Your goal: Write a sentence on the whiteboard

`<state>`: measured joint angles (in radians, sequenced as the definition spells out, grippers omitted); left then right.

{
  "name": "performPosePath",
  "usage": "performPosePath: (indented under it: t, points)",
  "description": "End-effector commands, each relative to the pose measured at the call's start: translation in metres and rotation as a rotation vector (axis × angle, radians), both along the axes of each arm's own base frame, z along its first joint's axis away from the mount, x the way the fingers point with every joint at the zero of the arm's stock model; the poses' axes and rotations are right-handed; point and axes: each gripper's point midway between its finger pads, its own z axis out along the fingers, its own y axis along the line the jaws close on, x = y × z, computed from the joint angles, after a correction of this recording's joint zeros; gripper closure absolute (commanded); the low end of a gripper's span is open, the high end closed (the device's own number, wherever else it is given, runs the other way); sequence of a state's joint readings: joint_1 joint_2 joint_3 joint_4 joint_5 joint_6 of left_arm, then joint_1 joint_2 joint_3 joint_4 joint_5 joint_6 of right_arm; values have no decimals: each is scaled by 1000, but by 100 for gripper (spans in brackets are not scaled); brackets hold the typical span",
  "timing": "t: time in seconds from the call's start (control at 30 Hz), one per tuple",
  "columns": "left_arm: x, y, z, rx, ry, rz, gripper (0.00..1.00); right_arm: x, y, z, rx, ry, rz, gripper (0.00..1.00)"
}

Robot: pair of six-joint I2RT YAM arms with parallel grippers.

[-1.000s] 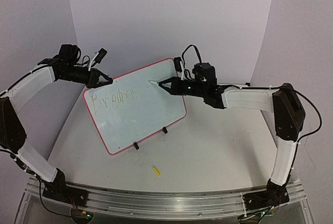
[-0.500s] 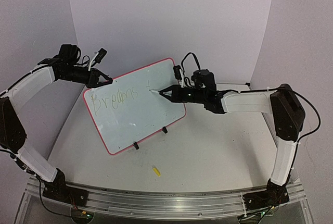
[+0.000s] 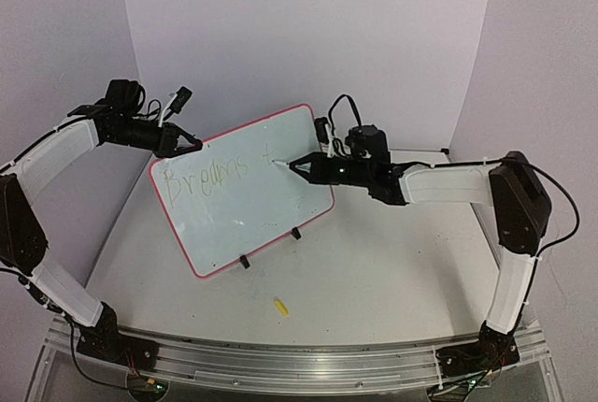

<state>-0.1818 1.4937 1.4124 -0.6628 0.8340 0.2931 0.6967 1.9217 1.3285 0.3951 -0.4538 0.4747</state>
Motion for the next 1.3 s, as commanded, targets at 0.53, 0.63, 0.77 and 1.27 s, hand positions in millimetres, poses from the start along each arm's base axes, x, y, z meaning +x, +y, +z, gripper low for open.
performPosePath:
  t: [0.53, 0.63, 0.77, 1.27]
  points:
    - [-12, -9, -24, 12, 69, -61, 100, 4, -11, 40, 72, -76, -30, 100]
    - [-11, -9, -24, 13, 69, -60, 100, 8, -11, 41, 78, -78, -35, 100]
    - [-11, -8, -24, 13, 68, -59, 100, 13, -10, 40, 80, -74, -38, 100]
    - [-12, -9, -24, 11, 72, -62, 100, 19, -5, 37, 85, -82, -13, 100]
